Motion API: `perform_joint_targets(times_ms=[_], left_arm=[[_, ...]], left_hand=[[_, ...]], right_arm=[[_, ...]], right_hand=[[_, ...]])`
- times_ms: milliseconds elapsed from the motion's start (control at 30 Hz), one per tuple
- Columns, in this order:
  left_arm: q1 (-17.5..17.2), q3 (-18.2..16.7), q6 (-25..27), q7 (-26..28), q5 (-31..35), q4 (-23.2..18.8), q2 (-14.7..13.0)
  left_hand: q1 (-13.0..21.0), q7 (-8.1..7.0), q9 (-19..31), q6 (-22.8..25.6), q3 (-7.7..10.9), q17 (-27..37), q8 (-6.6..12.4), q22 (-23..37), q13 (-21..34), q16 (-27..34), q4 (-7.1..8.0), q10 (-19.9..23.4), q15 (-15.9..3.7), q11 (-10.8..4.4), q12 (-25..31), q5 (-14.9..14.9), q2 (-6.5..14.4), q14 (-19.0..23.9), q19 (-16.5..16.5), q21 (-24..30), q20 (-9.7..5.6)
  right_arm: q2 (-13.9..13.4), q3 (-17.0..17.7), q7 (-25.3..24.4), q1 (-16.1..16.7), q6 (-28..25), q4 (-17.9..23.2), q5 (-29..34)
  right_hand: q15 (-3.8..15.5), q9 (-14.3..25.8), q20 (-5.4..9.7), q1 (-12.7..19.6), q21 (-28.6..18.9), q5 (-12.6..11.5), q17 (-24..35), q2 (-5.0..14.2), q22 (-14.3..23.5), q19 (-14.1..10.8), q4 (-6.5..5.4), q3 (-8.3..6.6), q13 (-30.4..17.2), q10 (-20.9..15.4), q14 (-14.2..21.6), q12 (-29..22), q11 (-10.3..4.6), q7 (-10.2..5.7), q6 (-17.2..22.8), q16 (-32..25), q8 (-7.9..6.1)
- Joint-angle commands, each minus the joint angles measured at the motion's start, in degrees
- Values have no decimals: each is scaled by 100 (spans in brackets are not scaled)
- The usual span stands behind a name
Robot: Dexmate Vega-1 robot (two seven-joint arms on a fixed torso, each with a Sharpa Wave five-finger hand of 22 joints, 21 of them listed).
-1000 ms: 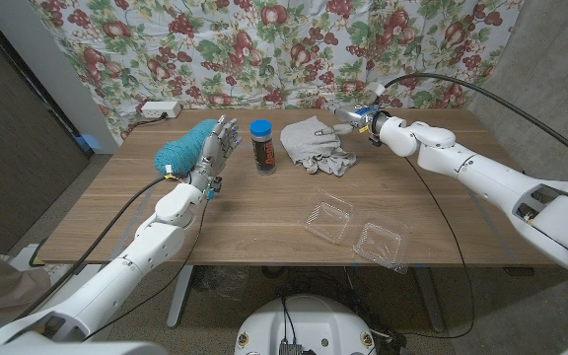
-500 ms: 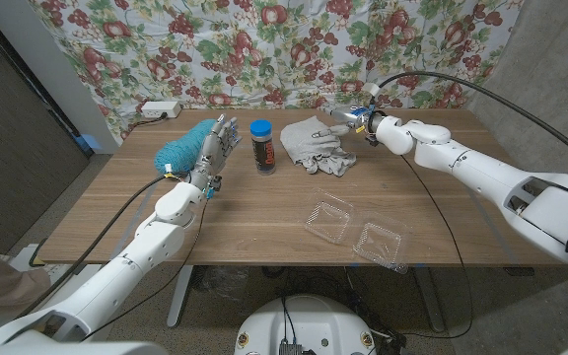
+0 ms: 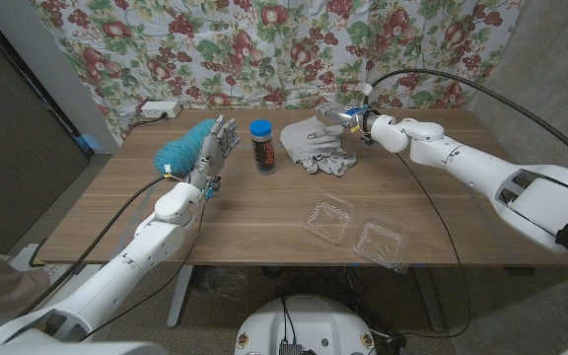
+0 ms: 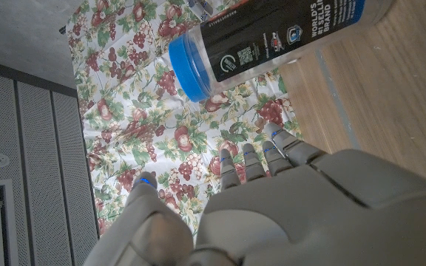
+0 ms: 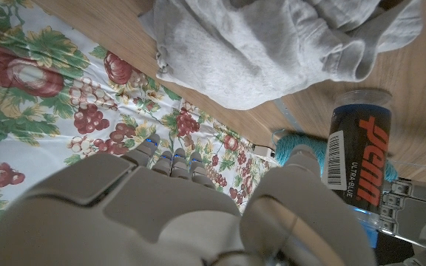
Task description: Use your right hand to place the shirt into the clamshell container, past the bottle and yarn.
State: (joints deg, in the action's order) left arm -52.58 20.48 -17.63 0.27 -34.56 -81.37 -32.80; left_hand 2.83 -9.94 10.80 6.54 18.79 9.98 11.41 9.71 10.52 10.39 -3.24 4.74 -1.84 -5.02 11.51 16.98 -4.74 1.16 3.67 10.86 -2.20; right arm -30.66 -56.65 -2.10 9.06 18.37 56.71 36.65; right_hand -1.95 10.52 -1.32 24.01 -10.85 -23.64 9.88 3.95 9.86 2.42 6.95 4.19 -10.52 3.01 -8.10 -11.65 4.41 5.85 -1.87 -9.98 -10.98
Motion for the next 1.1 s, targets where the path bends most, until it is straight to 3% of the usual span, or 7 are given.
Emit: perform_joint_targets(times_ms=[33,567,700,833,1100], left_arm=[[-67,-61,56,45,-34,-40,-81],[-88,-46,-34,55,-23,4,-17],[-134,-62,-41,104,-16,-47,-25],[-191,-80,-11,147,-27,-115,-47],[-234,-113,42,175,-58,-155,-84]], left_hand=[[-8,-14,7,21,13,23,-15,34,17,20,-37,18,-358,-3,-13,7,45,-7,47,20,-205],[-8,-13,7,26,8,23,-12,34,17,23,-45,16,-359,-2,-12,5,50,-5,47,21,-209],[-8,-13,7,21,7,23,-14,34,17,22,-47,11,-352,-8,-13,4,51,-8,47,21,-209],[-9,-14,7,20,6,23,-14,34,18,23,-49,15,-351,-10,-11,4,53,-7,49,22,-211],[-9,-19,7,25,3,23,-13,34,18,26,-53,15,-349,-2,-11,2,57,0,49,23,-210]], right_arm=[[315,-249,-161,-266,242,-608,-35],[598,-540,-297,-512,430,-1185,-100],[749,-652,-362,-627,565,-1524,-128],[1051,-835,-491,-828,810,-2237,-189],[1276,-1128,-619,-1020,894,-2740,-293]], right_hand=[[9,29,-21,14,-6,-23,13,-24,17,40,40,-10,-14,44,-66,-1,13,-2,-29,-20,0],[9,31,-47,1,2,-63,15,-51,18,69,31,16,-14,43,-70,-10,15,-3,-32,-25,-8],[14,31,-46,-1,2,-72,16,-55,18,72,28,21,-14,45,-68,-11,8,-2,-28,-26,-11],[20,32,-51,-1,8,-81,16,-58,18,91,27,25,-14,46,-70,-13,9,-9,-27,-26,-13],[24,33,-62,1,16,-102,16,-61,19,125,25,31,-14,59,-76,-11,20,-13,-39,-26,-12]])
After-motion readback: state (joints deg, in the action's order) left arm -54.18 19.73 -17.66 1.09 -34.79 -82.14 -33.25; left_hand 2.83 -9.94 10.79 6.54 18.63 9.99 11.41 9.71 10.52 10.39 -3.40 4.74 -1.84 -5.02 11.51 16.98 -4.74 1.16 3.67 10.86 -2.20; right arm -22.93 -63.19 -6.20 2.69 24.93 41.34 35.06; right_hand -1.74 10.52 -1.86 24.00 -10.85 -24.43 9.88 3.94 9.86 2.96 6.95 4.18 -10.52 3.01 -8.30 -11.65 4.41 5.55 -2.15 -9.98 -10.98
